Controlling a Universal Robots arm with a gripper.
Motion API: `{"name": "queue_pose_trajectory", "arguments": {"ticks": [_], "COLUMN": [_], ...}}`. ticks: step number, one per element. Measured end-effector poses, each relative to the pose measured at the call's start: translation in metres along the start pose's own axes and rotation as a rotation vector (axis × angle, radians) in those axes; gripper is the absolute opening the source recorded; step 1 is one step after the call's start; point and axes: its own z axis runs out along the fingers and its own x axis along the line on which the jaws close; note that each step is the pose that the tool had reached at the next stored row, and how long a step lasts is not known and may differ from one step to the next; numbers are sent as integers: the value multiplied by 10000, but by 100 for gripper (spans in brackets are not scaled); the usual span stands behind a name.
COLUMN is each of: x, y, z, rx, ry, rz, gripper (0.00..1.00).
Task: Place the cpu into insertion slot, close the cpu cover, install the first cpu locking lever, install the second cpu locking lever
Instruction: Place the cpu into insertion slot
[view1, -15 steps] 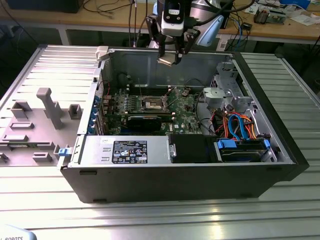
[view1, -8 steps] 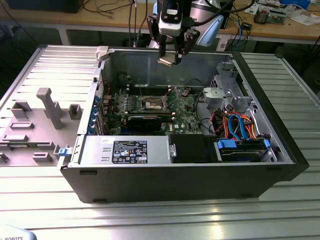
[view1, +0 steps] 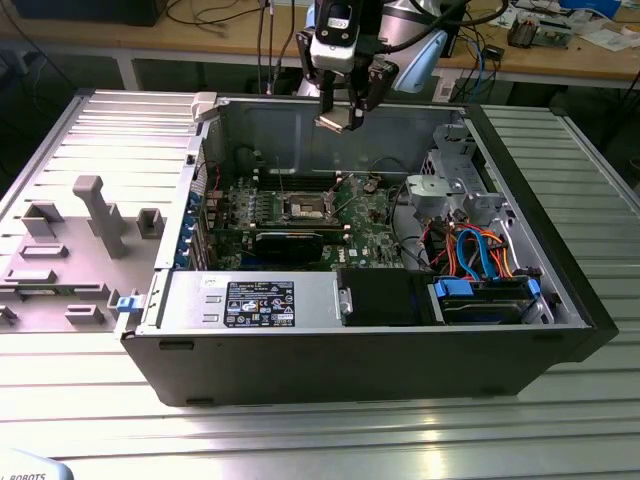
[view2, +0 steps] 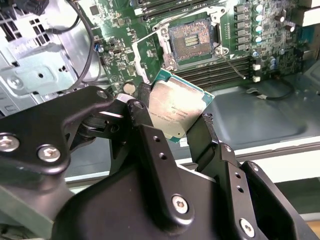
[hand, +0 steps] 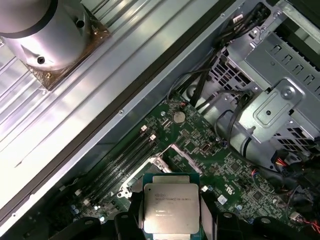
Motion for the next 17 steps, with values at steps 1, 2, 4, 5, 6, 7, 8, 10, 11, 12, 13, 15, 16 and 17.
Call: {"name": "queue_pose_trajectory", "arguments": {"ticks": [1,2,4,5,6,7,8,10,11,12,13,15,16,17], "x": [0,0,0,0,0,0,0,0,0,0,0,0,0,0], "y": [0,0,0,0,0,0,0,0,0,0,0,0,0,0], "z": [0,0,0,0,0,0,0,0,0,0,0,1,1,1], "rx": [-2,-2,-4,-4,-4,-4,-4,-4,-5,-5,-7,-15,-17,-19], "ry": [-8,-14,-19,-19,-19,-19,-19,-20,-21,-22,-30,-67,-80,-88], "rz": [92,151,211,213,213,214,214,215,224,252,340,753,900,982], "gripper": [54,54,54,54,54,54,54,54,54,54,54,54,54,54]}}
